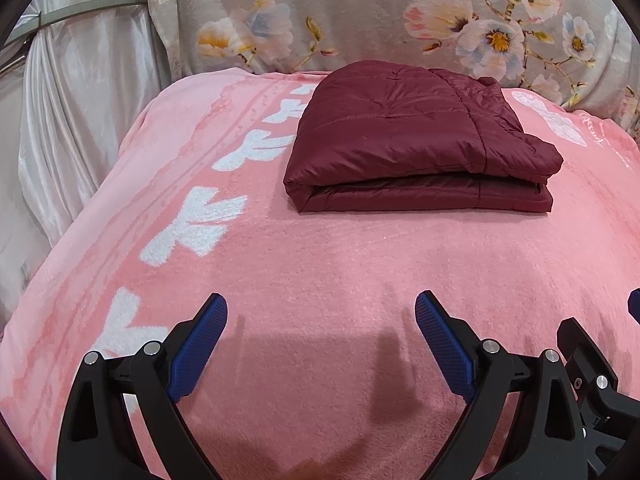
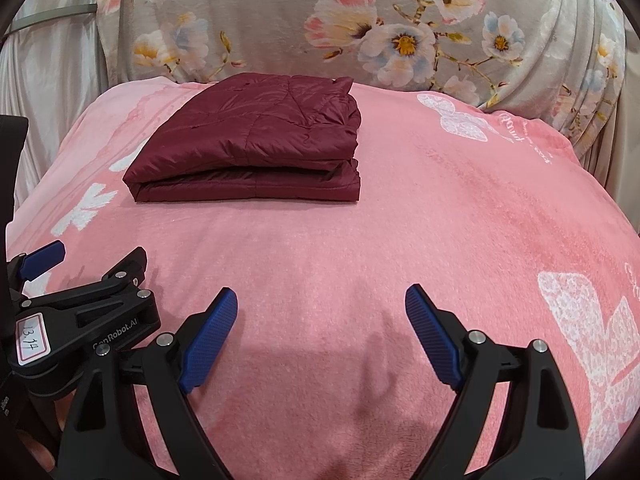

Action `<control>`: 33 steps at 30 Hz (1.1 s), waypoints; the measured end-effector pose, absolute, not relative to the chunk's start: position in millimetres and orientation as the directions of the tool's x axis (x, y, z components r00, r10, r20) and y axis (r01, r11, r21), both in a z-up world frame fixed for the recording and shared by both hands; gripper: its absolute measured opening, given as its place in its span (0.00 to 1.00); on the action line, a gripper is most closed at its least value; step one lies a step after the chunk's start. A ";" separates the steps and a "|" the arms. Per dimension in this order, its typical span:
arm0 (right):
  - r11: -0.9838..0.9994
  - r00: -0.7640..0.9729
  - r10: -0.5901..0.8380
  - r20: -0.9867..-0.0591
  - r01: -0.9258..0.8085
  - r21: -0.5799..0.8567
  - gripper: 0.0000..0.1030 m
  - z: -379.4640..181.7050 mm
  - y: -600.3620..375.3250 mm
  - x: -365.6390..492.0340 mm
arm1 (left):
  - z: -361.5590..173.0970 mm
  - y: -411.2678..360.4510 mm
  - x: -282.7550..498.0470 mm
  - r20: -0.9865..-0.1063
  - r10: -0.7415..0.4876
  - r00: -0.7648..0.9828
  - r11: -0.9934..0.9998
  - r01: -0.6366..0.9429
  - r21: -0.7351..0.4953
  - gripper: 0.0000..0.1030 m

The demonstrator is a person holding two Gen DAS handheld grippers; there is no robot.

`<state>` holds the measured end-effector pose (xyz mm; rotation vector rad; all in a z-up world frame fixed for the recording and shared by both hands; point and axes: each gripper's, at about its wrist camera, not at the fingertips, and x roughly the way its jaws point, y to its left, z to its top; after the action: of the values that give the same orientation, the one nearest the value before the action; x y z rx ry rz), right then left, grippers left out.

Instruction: Fold large clothes

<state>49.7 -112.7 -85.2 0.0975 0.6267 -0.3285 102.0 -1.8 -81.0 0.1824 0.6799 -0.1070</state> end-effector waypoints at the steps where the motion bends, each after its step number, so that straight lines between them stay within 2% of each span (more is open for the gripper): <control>1: 0.944 0.760 -0.271 -0.590 0.330 -0.008 0.81 -85.2 -112.8 49.7 | -81.0 -2.0 101.7 -0.633 -0.038 0.773 0.979 0.157 0.133 0.91; 33: 0.943 0.760 -0.273 -0.590 0.332 -0.009 0.81 -85.4 -111.7 49.9 | -81.0 -1.2 100.5 -0.625 -0.037 0.779 0.978 0.157 0.137 0.88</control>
<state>49.9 -111.7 -85.4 0.0983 0.6266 -0.3302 100.5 -1.2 -81.0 0.1859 0.6699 -0.1056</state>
